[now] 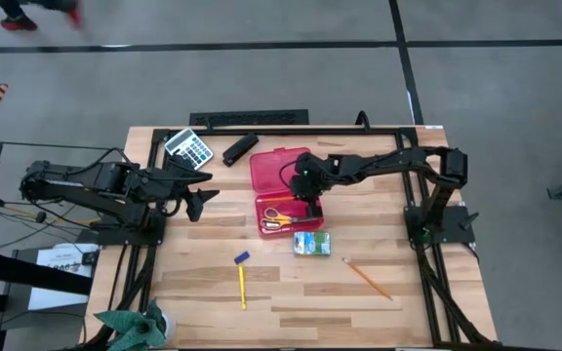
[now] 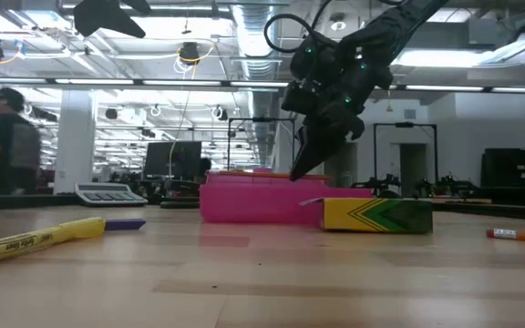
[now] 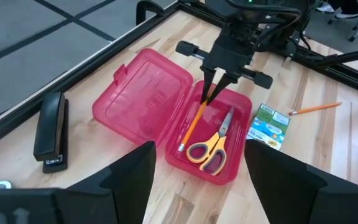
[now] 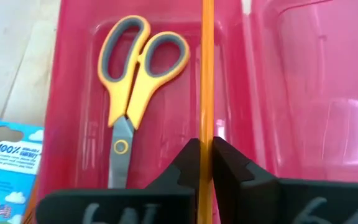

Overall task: Pack school essentials
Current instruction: Put the left yellow pencil into the red supply box, then put the yellow pencil into the red supply box

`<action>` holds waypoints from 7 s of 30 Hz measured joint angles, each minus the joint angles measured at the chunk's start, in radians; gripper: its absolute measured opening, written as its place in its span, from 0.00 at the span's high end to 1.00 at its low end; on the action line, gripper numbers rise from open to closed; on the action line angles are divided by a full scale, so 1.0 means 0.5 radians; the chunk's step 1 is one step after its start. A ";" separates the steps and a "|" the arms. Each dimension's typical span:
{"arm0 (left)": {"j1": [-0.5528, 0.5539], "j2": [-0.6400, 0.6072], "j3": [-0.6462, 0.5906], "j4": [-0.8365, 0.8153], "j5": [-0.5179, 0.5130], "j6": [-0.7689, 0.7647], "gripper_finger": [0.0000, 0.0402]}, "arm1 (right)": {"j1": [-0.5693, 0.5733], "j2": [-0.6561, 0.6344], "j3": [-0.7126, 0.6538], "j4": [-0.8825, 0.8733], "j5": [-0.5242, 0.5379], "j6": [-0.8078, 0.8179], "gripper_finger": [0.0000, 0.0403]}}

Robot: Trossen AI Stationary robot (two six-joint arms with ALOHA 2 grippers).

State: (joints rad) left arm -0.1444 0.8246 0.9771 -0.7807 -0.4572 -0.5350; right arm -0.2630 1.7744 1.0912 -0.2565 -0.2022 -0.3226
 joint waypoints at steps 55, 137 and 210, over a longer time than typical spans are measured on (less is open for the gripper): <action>0.001 0.000 0.000 0.016 0.046 0.099 0.40 | 2.599 -0.653 -1.044 -0.235 1.361 3.829 0.53; 0.001 0.000 0.000 0.015 -0.253 -0.112 0.40 | 2.700 0.025 -0.642 -0.845 1.970 4.490 0.98; 0.004 -0.001 -0.001 0.001 -0.259 0.067 0.40 | 0.148 0.162 -0.071 0.751 0.032 0.195 0.88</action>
State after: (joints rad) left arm -0.1425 0.8242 0.9768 -0.7800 -0.5865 -0.5014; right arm -0.1892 1.8553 1.0557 0.1188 -0.1862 -0.2250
